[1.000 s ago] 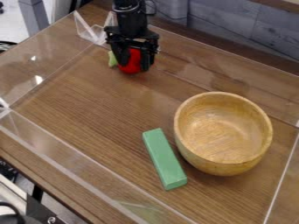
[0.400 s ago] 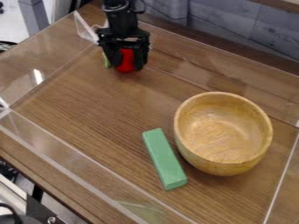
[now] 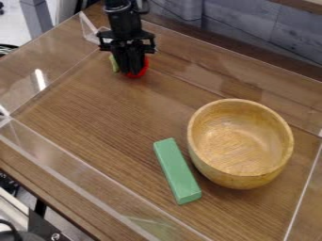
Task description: Move the red fruit to the left
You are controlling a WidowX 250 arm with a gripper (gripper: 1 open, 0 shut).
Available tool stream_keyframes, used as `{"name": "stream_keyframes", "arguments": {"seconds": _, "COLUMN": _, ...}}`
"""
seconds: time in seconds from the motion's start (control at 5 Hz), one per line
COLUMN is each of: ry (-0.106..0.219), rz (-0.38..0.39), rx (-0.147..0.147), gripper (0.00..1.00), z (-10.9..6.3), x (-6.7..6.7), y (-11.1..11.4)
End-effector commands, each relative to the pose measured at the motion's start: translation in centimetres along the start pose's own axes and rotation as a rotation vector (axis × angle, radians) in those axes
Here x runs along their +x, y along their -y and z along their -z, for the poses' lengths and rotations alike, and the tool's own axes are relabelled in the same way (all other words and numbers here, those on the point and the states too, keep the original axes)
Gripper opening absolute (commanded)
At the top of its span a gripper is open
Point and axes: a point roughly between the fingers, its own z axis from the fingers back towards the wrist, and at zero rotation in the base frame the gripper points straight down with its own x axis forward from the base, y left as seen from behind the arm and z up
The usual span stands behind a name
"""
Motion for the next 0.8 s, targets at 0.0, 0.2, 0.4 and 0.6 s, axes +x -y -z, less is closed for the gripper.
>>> {"name": "stream_keyframes", "arguments": {"seconds": 0.0, "ry": 0.023, "rz": -0.017, "rx": -0.002, "gripper": 1.00, "z": -1.00, "x": 0.41, "y": -0.78}}
{"name": "stream_keyframes", "arguments": {"seconds": 0.2, "ry": 0.003, "rz": -0.027, "rx": -0.015, "gripper": 1.00, "z": -0.68, "x": 0.25, "y": -1.03}}
{"name": "stream_keyframes", "arguments": {"seconds": 0.4, "ry": 0.000, "rz": -0.032, "rx": -0.028, "gripper": 1.00, "z": -1.15, "x": 0.33, "y": -1.06}}
{"name": "stream_keyframes", "arguments": {"seconds": 0.6, "ry": -0.002, "rz": -0.035, "rx": -0.038, "gripper": 1.00, "z": -1.42, "x": 0.38, "y": -1.09}}
